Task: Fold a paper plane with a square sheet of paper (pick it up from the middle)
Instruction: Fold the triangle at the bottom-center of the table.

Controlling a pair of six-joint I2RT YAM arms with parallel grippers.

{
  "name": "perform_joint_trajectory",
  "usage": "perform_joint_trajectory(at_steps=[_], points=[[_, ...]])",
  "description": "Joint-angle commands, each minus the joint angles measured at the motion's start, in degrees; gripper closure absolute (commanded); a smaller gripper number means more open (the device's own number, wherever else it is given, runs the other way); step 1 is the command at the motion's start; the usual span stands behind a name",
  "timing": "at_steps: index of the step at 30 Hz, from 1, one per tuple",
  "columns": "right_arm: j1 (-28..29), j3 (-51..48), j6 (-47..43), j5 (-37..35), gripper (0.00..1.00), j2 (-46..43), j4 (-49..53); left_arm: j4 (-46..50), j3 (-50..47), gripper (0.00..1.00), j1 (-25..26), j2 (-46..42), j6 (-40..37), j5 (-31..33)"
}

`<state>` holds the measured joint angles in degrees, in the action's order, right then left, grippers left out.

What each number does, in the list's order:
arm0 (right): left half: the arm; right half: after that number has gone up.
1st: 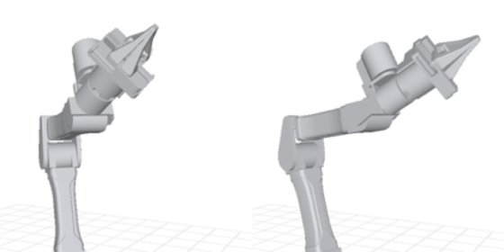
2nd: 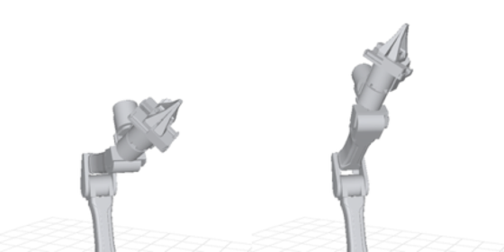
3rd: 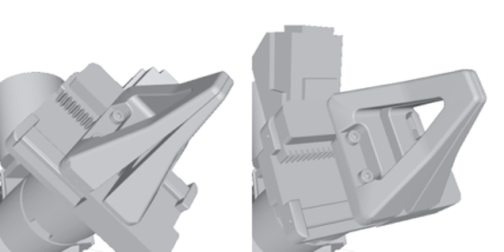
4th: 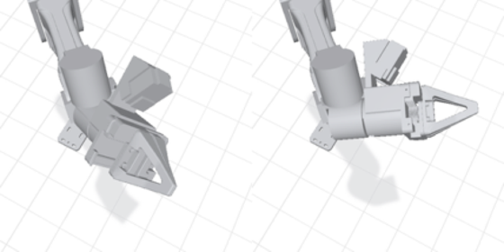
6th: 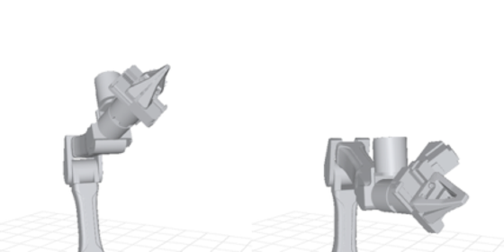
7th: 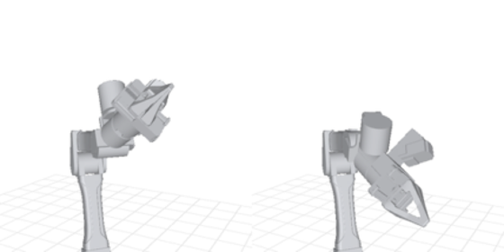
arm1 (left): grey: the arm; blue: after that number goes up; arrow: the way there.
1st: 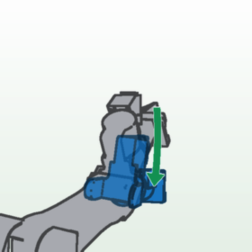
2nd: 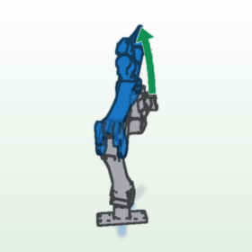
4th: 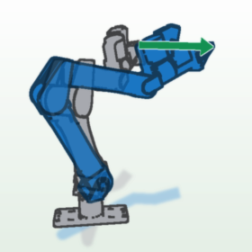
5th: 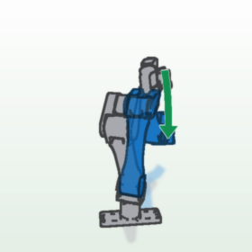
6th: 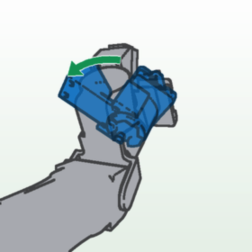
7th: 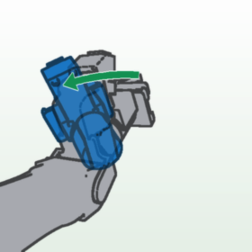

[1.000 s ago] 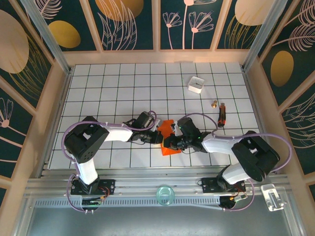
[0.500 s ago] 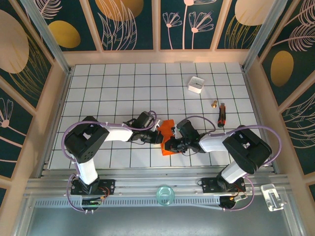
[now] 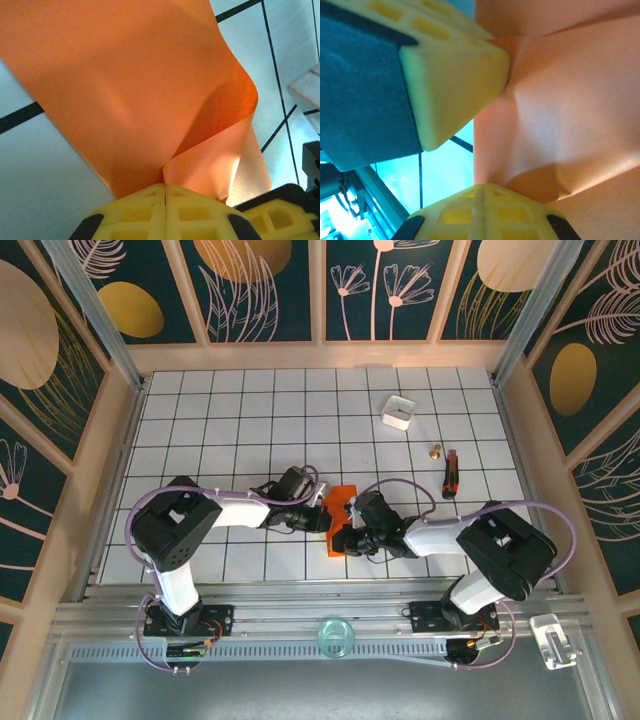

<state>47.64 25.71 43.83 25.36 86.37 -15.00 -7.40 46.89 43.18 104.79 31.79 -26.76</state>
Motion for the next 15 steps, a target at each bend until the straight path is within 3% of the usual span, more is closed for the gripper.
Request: perform_joint_trajectory(at_steps=[1,15], points=[[2.6,-1.1,-0.5,0.4,1.0,-0.4,8.3,7.4,-2.9,1.0,-0.1,8.1,-0.8,12.9],[6.7,-0.9,1.1,0.6,1.0,-0.5,8.0,7.6,-2.9,1.0,-0.1,7.9,-0.8,12.9]])
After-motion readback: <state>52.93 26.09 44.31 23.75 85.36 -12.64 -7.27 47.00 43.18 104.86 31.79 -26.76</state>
